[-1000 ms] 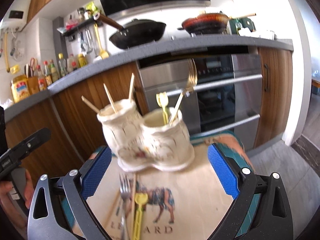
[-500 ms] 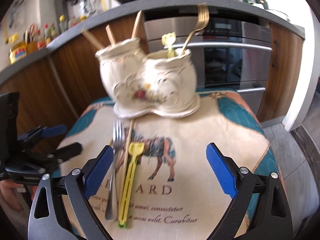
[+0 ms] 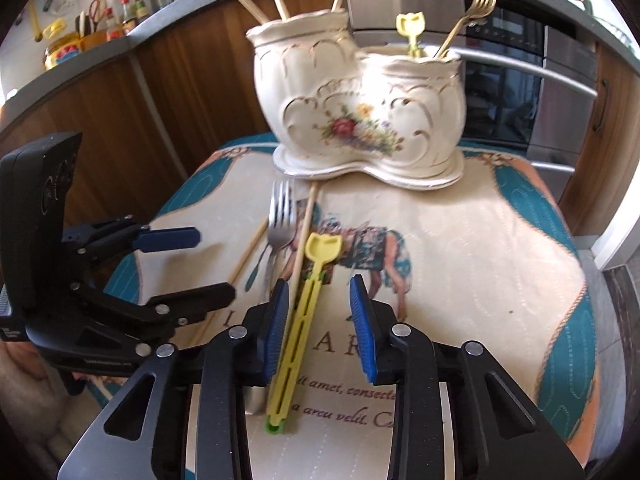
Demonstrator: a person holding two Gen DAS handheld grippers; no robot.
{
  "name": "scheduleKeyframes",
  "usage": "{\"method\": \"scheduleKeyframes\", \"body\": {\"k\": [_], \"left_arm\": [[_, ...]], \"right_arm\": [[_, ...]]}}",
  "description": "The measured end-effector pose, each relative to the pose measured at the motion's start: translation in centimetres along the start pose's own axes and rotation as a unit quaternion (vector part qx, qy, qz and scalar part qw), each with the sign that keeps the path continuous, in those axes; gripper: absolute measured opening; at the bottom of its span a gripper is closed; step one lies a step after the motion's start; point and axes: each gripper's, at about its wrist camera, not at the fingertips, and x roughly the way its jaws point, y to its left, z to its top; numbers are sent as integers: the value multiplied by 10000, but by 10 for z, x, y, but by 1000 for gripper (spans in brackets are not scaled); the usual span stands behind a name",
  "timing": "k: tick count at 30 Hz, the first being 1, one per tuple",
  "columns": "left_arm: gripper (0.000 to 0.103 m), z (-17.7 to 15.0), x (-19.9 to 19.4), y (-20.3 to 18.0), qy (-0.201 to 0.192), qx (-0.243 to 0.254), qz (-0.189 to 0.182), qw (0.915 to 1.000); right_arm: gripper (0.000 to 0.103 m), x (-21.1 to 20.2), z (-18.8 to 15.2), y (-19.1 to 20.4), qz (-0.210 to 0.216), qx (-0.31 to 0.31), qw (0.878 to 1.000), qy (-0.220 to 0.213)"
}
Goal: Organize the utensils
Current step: 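Close the left tool on a chopstick while the right tool grasps the yellow plastic utensil, then lift the chopstick with the left tool while the right tool carries the yellow utensil above the pot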
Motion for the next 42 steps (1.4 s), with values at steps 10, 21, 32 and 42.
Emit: {"method": "scheduleKeyframes", "body": {"k": [10, 21, 32, 42], "left_arm": [[26, -2, 3, -2, 188, 302, 152, 9993], [24, 9, 5, 30, 416, -161, 269, 9986], [13, 23, 16, 38, 562, -138, 522, 9970], [5, 20, 0, 55, 389, -306, 378, 9981]], "right_arm": [[21, 14, -5, 5, -68, -226, 9991, 353], [21, 21, 1, 4, -645, -493, 9961, 337], [11, 28, 2, 4, -473, -546, 9967, 381], [11, -2, 10, -4, -165, -296, 9992, -217]]}}
